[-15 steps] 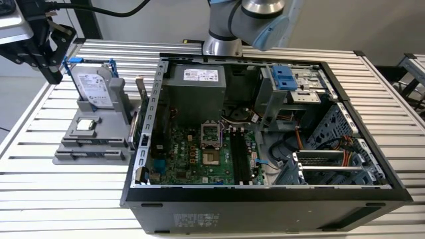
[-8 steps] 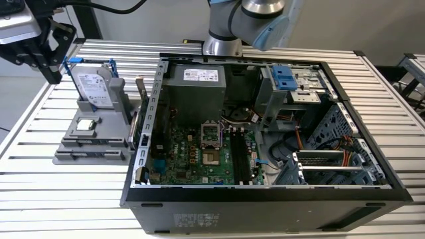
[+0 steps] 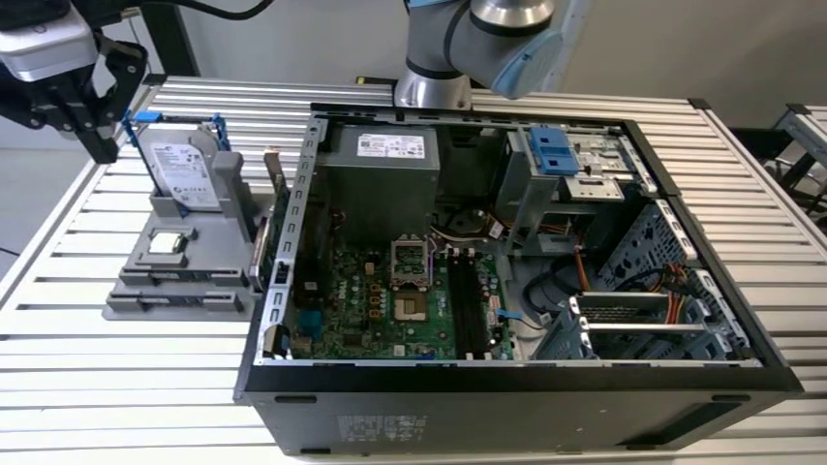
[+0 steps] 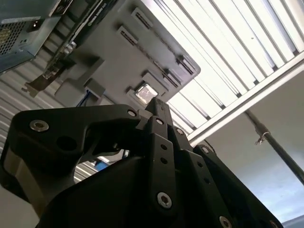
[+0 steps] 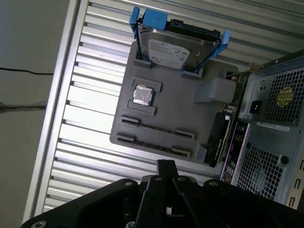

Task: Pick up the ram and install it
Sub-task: 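Pick up the ram and move it above insertion slot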

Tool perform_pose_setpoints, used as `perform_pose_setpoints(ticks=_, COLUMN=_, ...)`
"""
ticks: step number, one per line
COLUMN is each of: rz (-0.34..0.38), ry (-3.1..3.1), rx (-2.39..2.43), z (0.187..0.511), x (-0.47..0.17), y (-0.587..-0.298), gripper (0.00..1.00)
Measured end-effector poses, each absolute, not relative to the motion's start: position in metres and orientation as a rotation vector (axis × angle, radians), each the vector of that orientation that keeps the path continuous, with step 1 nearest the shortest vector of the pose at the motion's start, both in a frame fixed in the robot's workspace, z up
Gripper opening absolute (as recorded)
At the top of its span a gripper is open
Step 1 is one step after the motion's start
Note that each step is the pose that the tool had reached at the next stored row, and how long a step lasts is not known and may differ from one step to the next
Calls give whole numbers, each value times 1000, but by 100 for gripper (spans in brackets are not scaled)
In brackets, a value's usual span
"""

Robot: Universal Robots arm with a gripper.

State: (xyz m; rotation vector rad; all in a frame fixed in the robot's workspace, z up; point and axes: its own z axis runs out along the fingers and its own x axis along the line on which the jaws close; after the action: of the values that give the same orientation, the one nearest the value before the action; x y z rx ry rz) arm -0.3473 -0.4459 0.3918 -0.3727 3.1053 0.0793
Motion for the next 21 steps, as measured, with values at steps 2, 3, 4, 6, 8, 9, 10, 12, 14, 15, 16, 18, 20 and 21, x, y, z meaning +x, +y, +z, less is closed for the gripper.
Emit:
perform_pose_setpoints(ticks=2, rz=80, ry=3101, rx=-414, z=392, x=-347, y=-446, gripper=0)
perform_pose_setpoints(ticks=3, rz=80, ry=3098, rx=-434, z=392, x=-347, y=-446, gripper=0)
perform_pose_setpoints(ticks=4, rz=80, ry=3096, rx=-453, z=392, x=-347, y=-446, gripper=0)
perform_pose_setpoints(ticks=6, rz=80, ry=3091, rx=-490, z=392, x=-347, y=-446, gripper=0)
perform_pose_setpoints(ticks=8, rz=80, ry=3085, rx=-526, z=392, x=-347, y=-446, gripper=0)
perform_pose_setpoints(ticks=9, rz=80, ry=3083, rx=-544, z=392, x=-347, y=-446, gripper=0)
perform_pose_setpoints(ticks=10, rz=80, ry=3080, rx=-561, z=392, x=-347, y=-446, gripper=0)
perform_pose_setpoints(ticks=12, rz=81, ry=3074, rx=-594, z=392, x=-347, y=-446, gripper=0)
perform_pose_setpoints(ticks=14, rz=81, ry=3068, rx=-628, z=392, x=-347, y=-446, gripper=0)
perform_pose_setpoints(ticks=15, rz=81, ry=3065, rx=-645, z=392, x=-347, y=-446, gripper=0)
perform_pose_setpoints(ticks=16, rz=81, ry=3062, rx=-661, z=392, x=-347, y=-446, gripper=0)
perform_pose_setpoints(ticks=18, rz=81, ry=3055, rx=-693, z=392, x=-347, y=-446, gripper=0)
perform_pose_setpoints(ticks=20, rz=81, ry=3048, rx=-724, z=392, x=-347, y=-446, gripper=0)
perform_pose_setpoints(ticks=21, rz=81, ry=3045, rx=-740, z=392, x=-347, y=-446, gripper=0)
